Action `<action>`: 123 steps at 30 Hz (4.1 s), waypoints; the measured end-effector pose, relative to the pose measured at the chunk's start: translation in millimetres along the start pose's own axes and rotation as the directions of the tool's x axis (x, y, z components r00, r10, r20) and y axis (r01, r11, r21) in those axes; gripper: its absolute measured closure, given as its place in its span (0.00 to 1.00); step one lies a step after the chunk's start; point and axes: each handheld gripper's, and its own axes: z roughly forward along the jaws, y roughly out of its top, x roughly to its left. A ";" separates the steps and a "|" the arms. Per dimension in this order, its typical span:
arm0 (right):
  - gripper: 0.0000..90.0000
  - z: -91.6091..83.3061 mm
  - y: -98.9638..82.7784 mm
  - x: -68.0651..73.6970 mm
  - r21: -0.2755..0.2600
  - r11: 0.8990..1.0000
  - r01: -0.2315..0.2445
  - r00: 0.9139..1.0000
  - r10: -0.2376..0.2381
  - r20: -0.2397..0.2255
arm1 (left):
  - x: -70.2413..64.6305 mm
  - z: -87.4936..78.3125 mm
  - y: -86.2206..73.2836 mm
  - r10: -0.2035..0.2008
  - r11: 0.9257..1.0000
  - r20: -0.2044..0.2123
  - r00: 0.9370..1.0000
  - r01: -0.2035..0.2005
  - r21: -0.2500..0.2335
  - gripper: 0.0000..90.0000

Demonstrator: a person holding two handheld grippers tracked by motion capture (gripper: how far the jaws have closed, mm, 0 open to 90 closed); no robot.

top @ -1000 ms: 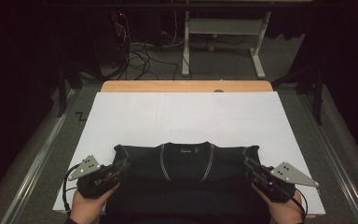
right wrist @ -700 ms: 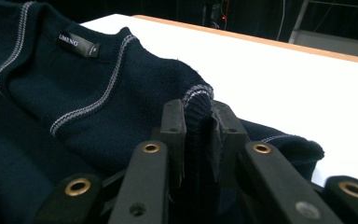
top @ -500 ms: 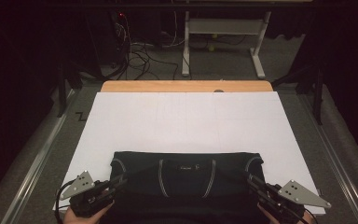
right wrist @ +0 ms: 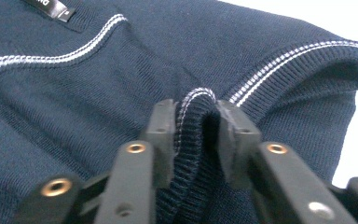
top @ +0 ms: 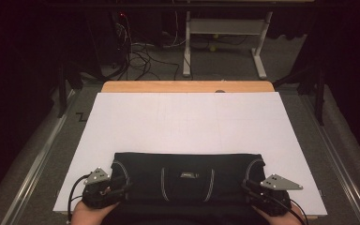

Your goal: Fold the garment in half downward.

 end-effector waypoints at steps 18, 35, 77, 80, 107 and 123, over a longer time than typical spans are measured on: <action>0.57 7.5 42.1 -61.1 -0.164 0.976 -0.142 0.971 0.170 0.169 | 57.8 16.4 58.5 -0.135 0.988 -0.135 0.982 0.124 -0.091 0.33; 0.71 36.4 29.1 -64.3 0.035 0.980 -0.196 0.976 0.191 0.104 | 51.9 30.8 40.4 -0.095 0.994 -0.124 0.988 0.101 0.043 0.67; 0.91 16.1 36.5 -56.7 -0.161 0.984 -0.073 0.979 0.101 0.175 | 46.3 12.1 46.8 -0.041 0.984 -0.099 0.994 0.023 -0.174 0.84; 0.91 17.1 42.1 -58.8 -0.166 0.984 -0.065 0.979 0.095 0.181 | 48.1 12.6 51.3 -0.037 0.985 -0.108 0.993 0.018 -0.173 0.84; 0.90 39.2 123.6 -88.0 -0.228 0.974 0.004 0.965 0.056 0.258 | 83.2 17.5 151.9 -0.070 0.974 -0.225 0.972 0.018 -0.225 0.84; 0.89 76.2 152.9 -111.7 -0.144 0.990 -0.004 0.952 0.048 0.304 | 100.5 54.8 171.1 -0.078 0.989 -0.281 0.956 0.039 -0.141 0.83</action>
